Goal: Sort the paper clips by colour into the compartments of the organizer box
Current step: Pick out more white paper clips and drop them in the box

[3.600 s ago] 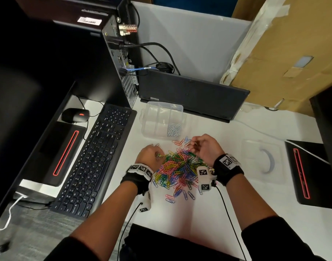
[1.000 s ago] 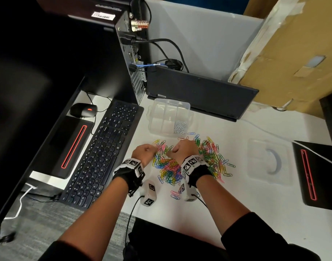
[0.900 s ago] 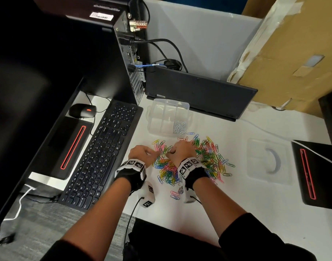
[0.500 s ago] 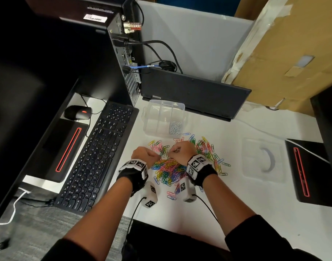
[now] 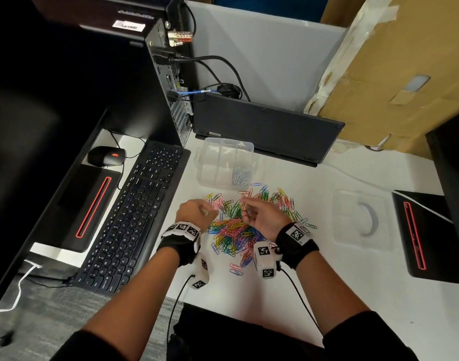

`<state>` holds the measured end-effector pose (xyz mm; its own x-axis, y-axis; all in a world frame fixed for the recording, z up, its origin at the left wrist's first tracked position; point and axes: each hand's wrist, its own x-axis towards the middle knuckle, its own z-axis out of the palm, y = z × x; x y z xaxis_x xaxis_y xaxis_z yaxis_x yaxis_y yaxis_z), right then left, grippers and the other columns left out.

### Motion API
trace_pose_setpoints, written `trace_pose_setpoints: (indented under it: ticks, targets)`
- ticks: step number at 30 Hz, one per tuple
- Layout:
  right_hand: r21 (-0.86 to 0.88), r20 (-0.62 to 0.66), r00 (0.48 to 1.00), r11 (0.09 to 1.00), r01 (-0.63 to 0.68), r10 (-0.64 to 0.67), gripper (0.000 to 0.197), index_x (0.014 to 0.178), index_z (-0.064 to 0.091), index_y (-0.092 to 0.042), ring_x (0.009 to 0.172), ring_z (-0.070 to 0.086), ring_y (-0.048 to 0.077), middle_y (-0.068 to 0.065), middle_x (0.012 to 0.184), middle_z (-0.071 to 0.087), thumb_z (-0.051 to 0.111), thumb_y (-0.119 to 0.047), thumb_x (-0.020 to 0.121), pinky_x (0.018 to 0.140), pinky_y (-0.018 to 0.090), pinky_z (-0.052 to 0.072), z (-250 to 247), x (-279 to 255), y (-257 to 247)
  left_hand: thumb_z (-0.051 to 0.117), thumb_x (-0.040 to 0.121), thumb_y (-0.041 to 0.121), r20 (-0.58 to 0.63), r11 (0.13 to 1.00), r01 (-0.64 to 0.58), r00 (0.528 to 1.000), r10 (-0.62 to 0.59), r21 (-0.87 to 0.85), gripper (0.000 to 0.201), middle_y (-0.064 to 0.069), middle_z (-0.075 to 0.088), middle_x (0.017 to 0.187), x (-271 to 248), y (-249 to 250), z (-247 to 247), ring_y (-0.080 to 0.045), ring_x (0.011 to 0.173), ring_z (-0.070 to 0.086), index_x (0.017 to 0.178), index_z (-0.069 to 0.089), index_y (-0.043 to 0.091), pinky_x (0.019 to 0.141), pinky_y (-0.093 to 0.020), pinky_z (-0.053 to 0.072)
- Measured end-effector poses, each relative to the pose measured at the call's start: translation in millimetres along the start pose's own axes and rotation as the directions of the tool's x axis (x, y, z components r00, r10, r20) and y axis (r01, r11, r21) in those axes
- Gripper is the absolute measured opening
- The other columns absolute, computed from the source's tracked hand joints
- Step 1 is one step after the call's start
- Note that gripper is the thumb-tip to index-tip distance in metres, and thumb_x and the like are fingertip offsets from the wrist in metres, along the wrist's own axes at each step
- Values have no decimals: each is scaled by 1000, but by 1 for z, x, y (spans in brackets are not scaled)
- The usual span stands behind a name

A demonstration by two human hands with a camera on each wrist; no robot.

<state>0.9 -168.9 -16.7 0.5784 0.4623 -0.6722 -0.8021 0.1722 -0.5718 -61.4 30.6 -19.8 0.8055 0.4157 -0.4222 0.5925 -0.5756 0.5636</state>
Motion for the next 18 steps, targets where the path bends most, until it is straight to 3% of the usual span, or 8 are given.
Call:
trace_pose_setpoints:
  ticks: [2, 4, 8, 11, 13, 15, 16, 18]
  targets:
    - [-72, 9, 1000, 997, -7, 8, 20, 82, 63, -10, 67, 58, 15, 4, 77, 61, 65, -28, 91, 61, 25, 53, 2, -2, -1, 77, 75, 46, 30, 998, -30, 999, 29, 54, 21, 15, 62, 72, 0, 8, 5, -7, 70, 58, 75, 73, 25, 68, -21, 49]
    - [-216, -6, 1000, 976, -3, 2, 27, 74, 60, -13, 61, 54, 14, 2, 70, 57, 66, -33, 91, 54, 23, 49, 3, -2, -3, 77, 74, 43, 55, 994, -33, 998, 27, 107, 18, 13, 65, 78, 1, 17, 10, -11, 76, 62, 72, 71, 25, 75, -24, 52]
    - [-489, -101, 991, 872, 24, -83, 28, 75, 64, -12, 50, 37, 10, -4, 56, 43, 66, -34, 92, 45, 20, 32, -1, -6, -4, 72, 78, 30, 78, 993, 23, 996, -32, 116, 12, 7, 73, 91, 2, 25, 15, -18, 88, 67, 67, 70, 25, 83, -28, 54]
    - [-703, -121, 973, 709, 57, -198, 28, 80, 72, -17, 46, 34, 12, -7, 47, 38, 64, -40, 92, 46, 22, 32, -10, -5, -6, 72, 81, 29, 119, 998, 24, 992, -31, 60, 10, 6, 73, 93, 3, 23, 16, -17, 89, 67, 72, 74, 24, 84, -27, 54]
    - [-795, -92, 957, 599, 97, -277, 28, 78, 73, -22, 42, 34, 13, -4, 43, 47, 61, -42, 94, 49, 23, 34, -18, -5, -8, 73, 82, 29, 110, 999, 36, 993, -34, -15, 8, 4, 74, 92, 4, 18, 16, -16, 88, 67, 78, 77, 22, 82, -24, 53]
    - [-847, -85, 938, 521, 109, -335, 29, 78, 75, -24, 46, 41, 16, 11, 60, 65, 60, -44, 94, 55, 22, 39, -25, -5, -10, 73, 82, 27, 86, 997, 33, 996, -26, -74, 10, 1, 74, 90, 5, 12, 14, -16, 87, 68, 83, 78, 19, 79, -21, 51]
    - [-869, -90, 930, 484, 101, -356, 29, 80, 75, -24, 47, 45, 14, 8, 66, 69, 59, -43, 94, 55, 21, 40, -27, -7, -13, 72, 82, 26, 74, 997, 28, 997, -22, -77, 10, 1, 74, 87, 6, 10, 12, -17, 86, 68, 83, 79, 18, 77, -20, 51]
    - [-886, -132, 925, 461, 51, -357, 28, 85, 75, -20, 37, 42, 3, -11, 48, 60, 57, -38, 96, 47, 17, 37, -29, -10, -17, 71, 82, 26, 49, 998, 26, 999, -23, -65, 12, 0, 74, 83, 7, 6, 10, -18, 84, 68, 82, 79, 17, 77, -22, 52]
